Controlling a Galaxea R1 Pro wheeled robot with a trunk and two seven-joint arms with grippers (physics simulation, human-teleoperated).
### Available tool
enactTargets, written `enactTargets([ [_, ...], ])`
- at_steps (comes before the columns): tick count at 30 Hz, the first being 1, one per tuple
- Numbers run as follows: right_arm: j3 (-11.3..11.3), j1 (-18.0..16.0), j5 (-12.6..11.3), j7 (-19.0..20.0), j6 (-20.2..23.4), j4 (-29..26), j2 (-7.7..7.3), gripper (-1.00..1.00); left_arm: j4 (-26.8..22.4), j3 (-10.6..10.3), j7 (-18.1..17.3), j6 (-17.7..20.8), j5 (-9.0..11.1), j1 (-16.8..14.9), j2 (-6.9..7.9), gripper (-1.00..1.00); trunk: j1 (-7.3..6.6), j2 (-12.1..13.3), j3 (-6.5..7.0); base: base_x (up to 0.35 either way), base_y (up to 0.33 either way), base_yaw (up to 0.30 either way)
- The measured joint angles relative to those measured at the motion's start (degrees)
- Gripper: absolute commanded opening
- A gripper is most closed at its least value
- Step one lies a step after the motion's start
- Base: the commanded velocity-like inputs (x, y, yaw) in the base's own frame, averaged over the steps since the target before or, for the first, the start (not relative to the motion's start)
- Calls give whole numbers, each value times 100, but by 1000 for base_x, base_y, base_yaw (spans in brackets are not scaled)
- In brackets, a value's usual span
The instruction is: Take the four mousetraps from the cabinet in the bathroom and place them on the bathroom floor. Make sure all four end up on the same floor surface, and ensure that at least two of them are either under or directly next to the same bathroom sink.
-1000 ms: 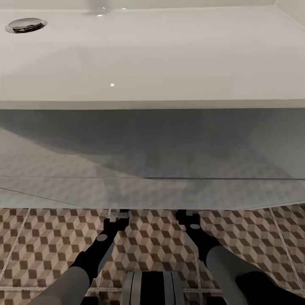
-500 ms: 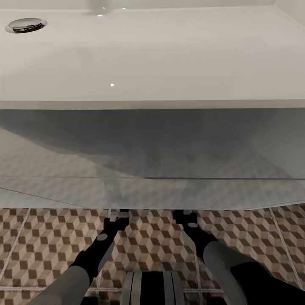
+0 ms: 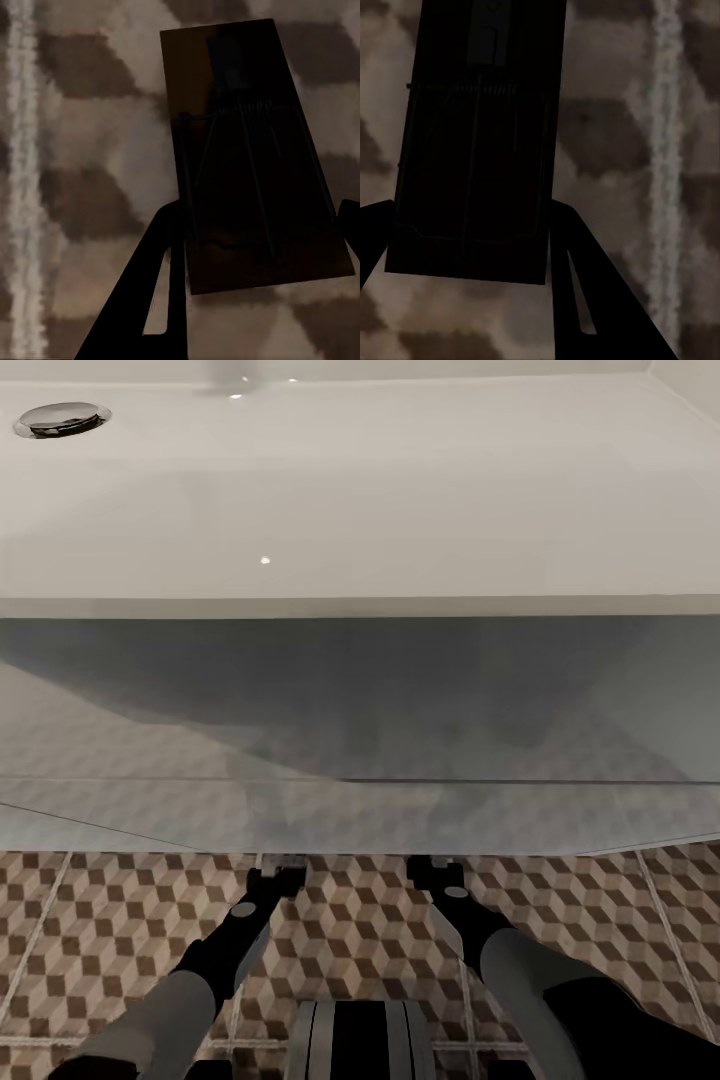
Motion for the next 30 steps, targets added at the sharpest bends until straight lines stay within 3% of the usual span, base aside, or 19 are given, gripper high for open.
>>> enactTargets([
  [5,-1,-5,0,2,2,5,-6,-100,532,11,-7,-12,-2,-423,-33,-100,0,0,0,0,0,0],
  [8,-2,-13,-1,4,3,5,-9,-100,650,14,-8,-14,1,-519,-44,-100,0,0,0,0,0,0],
  [30,-16,-32,-2,3,54,6,-71,-100,790,8,-8,-17,4,-585,-47,-100,0,0,0,0,0,0],
])
